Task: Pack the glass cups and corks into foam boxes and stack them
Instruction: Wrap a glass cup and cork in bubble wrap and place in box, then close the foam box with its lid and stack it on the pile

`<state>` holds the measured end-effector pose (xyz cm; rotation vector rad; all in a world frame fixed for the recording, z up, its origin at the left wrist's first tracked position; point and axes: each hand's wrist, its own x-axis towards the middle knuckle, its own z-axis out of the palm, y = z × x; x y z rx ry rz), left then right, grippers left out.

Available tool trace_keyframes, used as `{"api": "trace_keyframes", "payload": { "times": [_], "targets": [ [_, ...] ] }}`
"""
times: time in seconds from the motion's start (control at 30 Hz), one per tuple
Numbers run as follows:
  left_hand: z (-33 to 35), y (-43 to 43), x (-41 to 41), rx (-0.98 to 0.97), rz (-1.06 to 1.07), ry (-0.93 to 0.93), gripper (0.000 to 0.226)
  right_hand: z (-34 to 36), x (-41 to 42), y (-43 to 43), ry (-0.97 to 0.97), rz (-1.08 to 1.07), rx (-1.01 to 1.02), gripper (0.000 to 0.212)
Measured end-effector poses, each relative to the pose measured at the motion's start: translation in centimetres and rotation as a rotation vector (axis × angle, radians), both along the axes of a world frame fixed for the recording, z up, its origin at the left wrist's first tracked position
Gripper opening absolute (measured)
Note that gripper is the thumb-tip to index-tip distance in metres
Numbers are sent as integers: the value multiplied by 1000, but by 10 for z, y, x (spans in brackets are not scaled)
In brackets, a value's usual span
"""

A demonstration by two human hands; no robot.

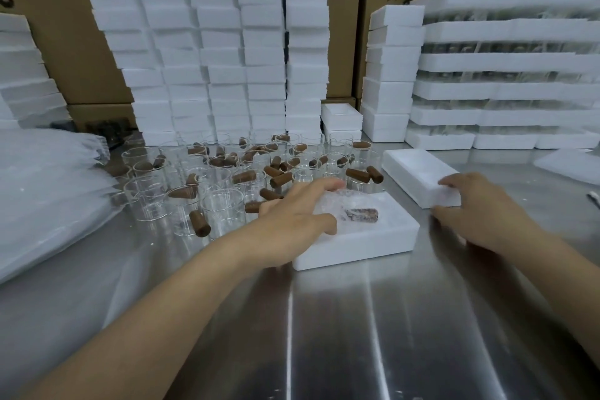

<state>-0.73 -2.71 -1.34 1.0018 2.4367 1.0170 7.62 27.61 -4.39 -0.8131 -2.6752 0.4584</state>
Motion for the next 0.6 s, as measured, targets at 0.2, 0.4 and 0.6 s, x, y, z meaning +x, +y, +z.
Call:
{"api": "trace_keyframes", "payload": {
  "times": [0.2,0.4,0.6],
  "targets": [
    [-3,-4,-1,77,-16,0,60,15,3,-3,344,-15,45,24],
    [6,1,-3,573,138,-32,62,56,17,-42,922,429,-684,23],
    [12,-3,-10,906,150,-129,70,63,16,-77,669,773,-1412,26]
  ]
}}
